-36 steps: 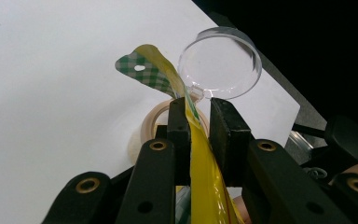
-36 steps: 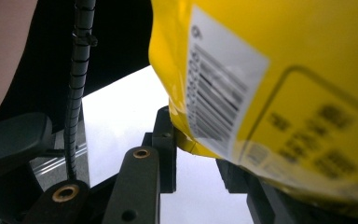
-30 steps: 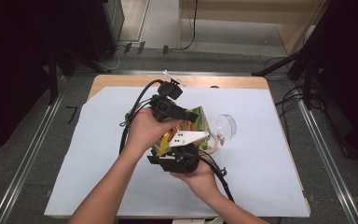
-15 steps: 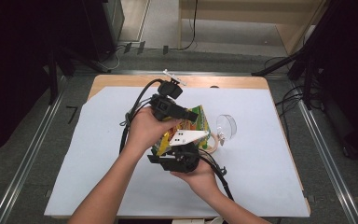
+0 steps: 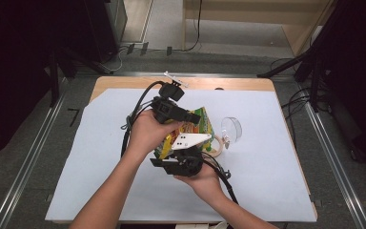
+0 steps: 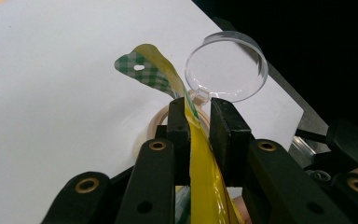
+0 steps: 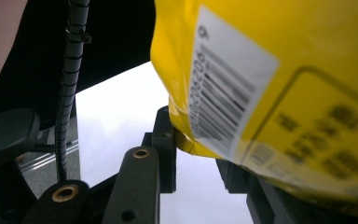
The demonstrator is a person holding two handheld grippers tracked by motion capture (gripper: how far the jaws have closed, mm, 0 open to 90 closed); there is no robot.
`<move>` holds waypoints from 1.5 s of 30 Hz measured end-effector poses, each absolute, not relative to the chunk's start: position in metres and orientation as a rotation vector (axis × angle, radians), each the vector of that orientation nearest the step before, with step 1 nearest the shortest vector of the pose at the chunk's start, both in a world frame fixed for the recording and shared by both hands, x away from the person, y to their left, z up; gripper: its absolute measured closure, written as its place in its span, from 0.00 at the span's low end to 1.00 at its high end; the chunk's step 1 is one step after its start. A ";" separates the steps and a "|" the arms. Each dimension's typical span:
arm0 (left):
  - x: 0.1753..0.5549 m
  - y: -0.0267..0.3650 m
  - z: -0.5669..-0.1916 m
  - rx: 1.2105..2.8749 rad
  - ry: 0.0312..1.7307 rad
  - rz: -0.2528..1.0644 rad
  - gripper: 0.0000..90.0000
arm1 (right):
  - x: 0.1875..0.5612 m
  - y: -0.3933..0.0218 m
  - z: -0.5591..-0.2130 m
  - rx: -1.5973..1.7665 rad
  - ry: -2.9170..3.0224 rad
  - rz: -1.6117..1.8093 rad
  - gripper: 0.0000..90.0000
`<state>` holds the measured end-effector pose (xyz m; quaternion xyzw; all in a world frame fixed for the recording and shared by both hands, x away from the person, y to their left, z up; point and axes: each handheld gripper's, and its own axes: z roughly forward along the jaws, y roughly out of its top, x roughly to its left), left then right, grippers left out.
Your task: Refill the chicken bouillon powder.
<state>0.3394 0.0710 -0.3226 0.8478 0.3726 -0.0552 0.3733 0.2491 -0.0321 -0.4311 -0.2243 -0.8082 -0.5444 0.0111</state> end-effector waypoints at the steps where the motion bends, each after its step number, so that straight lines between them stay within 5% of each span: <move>1: 0.339 0.071 -0.323 2.171 0.954 -0.140 0.87 | 0.249 -0.032 -0.431 -0.700 -2.521 -1.699 0.81; 45: 0.341 0.074 -0.323 2.154 0.962 -0.109 0.87 | 0.256 -0.030 -0.432 -0.687 -2.516 -1.689 0.81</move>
